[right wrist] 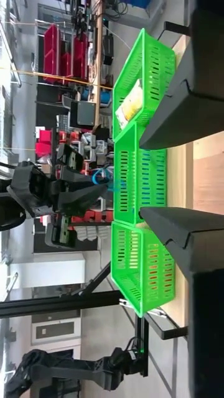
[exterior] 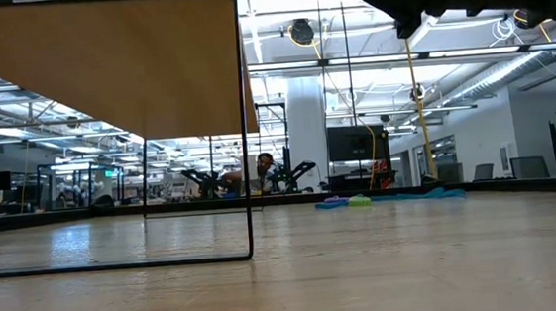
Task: Pick & Place Office Desk Supplies
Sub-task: Put the blue rubber band into the center green bin on the shelf
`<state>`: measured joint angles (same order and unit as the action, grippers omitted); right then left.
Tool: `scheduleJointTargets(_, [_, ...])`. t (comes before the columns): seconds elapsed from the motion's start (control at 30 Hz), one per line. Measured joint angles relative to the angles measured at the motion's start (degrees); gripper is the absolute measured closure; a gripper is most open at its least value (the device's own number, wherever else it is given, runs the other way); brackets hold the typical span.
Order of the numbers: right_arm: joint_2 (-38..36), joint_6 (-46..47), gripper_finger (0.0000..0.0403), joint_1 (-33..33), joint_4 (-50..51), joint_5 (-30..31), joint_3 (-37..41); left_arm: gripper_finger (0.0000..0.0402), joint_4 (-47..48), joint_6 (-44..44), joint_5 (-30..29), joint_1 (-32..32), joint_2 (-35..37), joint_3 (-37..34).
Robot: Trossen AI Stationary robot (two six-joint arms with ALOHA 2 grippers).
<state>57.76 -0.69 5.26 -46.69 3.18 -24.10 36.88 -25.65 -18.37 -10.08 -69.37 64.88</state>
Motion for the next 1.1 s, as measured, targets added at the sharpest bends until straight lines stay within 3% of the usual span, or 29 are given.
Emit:
scheduleJointTargets(0.17, [0.00,0.00,0.0250,-0.02,0.31,0.00,0.00,0.0299,0.07,-3.06,0.68,0.74,0.07,-0.02])
scheduleJointTargets(0.47, [0.00,0.00,0.0250,-0.02,0.30,0.00,0.00,0.0152,0.42,-3.78,0.86,0.70,-0.01,-0.02])
scheduleJointTargets(0.77, [0.00,0.00,0.0250,0.00,0.34,0.66,0.00,0.0093,0.34,-1.23,3.40,1.03,0.65,-0.02])
scheduleJointTargets(0.9, [-0.01,-0.05,0.0250,-0.02,3.02,8.48,0.00,0.0090,-0.98,3.02,3.95,1.01,3.77,-0.04])
scheduleJointTargets(1.1, [-0.02,0.87,0.0250,-0.99,12.89,22.76,0.00,0.0093,-5.54,6.54,-6.88,-3.27,11.87,-5.03])
